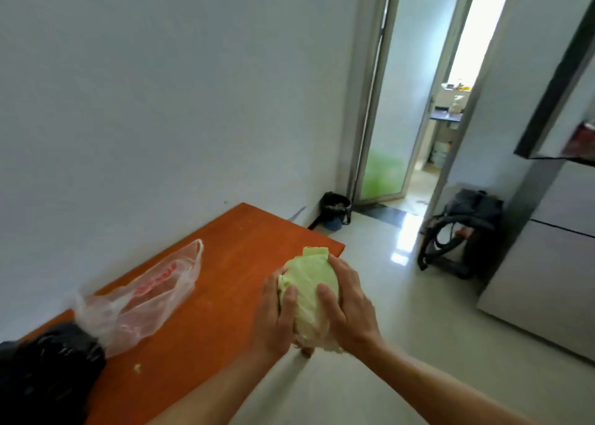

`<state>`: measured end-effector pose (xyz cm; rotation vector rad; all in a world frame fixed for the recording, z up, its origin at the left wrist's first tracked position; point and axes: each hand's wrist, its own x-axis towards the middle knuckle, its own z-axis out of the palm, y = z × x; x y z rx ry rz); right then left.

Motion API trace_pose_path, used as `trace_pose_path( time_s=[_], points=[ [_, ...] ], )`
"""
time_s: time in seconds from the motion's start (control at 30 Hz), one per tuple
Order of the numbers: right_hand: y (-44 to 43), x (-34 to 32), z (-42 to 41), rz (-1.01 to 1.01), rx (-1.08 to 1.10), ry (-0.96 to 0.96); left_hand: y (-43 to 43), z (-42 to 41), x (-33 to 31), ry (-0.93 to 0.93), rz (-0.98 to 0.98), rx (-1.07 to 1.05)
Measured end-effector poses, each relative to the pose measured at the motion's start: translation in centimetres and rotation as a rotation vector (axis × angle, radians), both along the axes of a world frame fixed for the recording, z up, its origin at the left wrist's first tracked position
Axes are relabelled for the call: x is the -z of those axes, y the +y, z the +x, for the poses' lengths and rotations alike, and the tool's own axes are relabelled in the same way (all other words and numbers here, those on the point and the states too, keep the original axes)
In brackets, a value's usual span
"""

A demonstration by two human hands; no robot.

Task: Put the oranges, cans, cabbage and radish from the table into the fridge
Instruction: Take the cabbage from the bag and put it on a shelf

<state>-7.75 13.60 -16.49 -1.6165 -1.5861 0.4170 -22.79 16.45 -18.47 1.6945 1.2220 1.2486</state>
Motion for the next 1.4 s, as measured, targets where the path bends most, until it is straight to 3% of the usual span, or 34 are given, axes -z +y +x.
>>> trace_pose_path(
  time_s=[0.53, 0.83, 1.03, 1.4],
  points=[
    [8.3, 3.3, 37.0, -0.142, 0.54, 0.077, 15.6, 40.4, 3.4, 0.1, -0.139, 0.525],
    [9.1, 2.9, 57.0, -0.051, 0.853, 0.157, 19.1, 63.9, 1.1, 0.108, -0.098, 0.868],
    [8.5, 2.8, 72.5, 0.023, 0.959, 0.194, 19.3, 80.9, 0.8, 0.119, 0.004, 0.967],
    [11.9, -7.3, 101.6, 0.233, 0.992, 0.152, 22.2, 110.2, -9.3, -0.033, 0.165, 1.018]
  ],
)
